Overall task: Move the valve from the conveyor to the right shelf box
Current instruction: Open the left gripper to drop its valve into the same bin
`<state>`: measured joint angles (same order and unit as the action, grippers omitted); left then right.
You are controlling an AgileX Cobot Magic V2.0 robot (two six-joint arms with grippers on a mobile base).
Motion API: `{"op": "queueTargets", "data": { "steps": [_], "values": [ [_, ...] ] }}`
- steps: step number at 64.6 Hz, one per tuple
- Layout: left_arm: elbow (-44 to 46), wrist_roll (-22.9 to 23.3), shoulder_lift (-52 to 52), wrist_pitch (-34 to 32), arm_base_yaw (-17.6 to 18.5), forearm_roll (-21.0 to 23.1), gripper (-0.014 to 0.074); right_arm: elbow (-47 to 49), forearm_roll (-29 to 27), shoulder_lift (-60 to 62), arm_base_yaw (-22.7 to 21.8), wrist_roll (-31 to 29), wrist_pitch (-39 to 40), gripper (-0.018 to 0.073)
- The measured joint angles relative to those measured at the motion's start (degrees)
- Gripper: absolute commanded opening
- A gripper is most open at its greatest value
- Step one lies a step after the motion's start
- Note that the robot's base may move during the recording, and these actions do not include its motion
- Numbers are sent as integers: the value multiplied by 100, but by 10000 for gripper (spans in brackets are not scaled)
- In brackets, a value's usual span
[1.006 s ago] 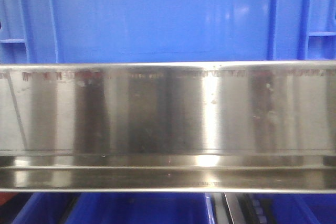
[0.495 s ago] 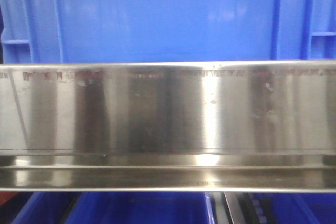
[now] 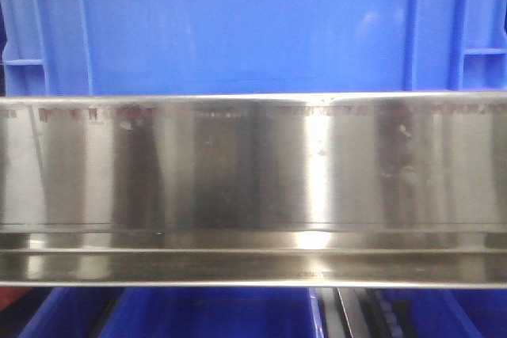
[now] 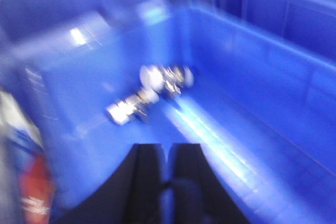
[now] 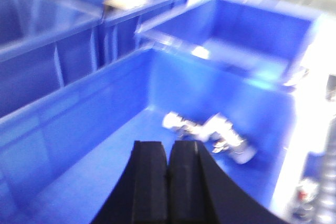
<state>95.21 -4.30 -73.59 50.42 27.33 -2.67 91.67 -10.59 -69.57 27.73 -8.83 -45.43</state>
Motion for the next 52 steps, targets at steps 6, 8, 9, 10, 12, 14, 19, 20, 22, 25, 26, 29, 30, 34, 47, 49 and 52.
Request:
{"op": "queueTargets", "data": {
  "steps": [6, 8, 9, 10, 12, 14, 19, 20, 22, 25, 26, 29, 30, 34, 47, 49, 52],
  "values": [
    [-71, 244, 313, 44, 0, -317, -111, -543, 130, 470, -22, -10, 178, -158],
    [-163, 374, 443, 44, 0, -477, -111, -783, 148, 650, -22, -10, 291, -158],
    [-238, 430, 522, 32, 0, -544, -111, -884, 148, 765, -22, -10, 342, -158],
    [-296, 511, 578, 31, 0, -636, -111, -1042, 163, 840, -22, -10, 389, -158],
    [-468, 639, 696, -12, 0, -748, -111, -1311, 163, 1038, -22, -10, 523, -158],
    [-677, 757, 860, -78, 0, -859, -111, -1531, 163, 1209, -22, -10, 647, -158],
    [-1288, 947, 1320, -380, 0, -1005, -111, -2200, 163, 1745, -22, -10, 1015, -158],
    [-1401, 973, 1449, -450, 0, -1016, -111, -2308, 163, 1836, -22, -10, 1084, -158],
    [-1635, 1029, 1628, -594, 0, -1029, -111, -2521, 163, 2061, -22, -10, 1231, -160],
    [-2057, 1107, 1913, -872, 0, -1029, -111, -2933, 174, 2373, -22, -10, 1407, -162],
    [-2179, 1141, 2062, -998, 0, -1029, -111, -3032, 174, 2460, -22, -10, 1453, -162],
    [-2609, 1190, 2409, -1251, 0, -1029, -111, -3318, 174, 2713, -22, -10, 1565, -162],
    [-2731, 1210, 2511, -1334, 0, -1029, -111, -3456, 174, 2837, -22, -10, 1611, -162],
    [-3265, 1253, 2963, -1634, 0, -1029, -111, -3831, 174, 3205, -22, -10, 1685, -162],
    [-4627, 1312, 4291, -1999, 0, -1029, -111, -4882, 174, 4161, -22, -10, 1790, -162],
    [-4824, 1312, 4503, -2010, 0, -1029, -111, -5030, 174, 4316, -22, -10, 1838, -162],
    [-5050, 1312, 4746, -2023, 0, -1018, -111, -5329, 174, 4531, -22, -10, 1910, -162]
  ]
}}
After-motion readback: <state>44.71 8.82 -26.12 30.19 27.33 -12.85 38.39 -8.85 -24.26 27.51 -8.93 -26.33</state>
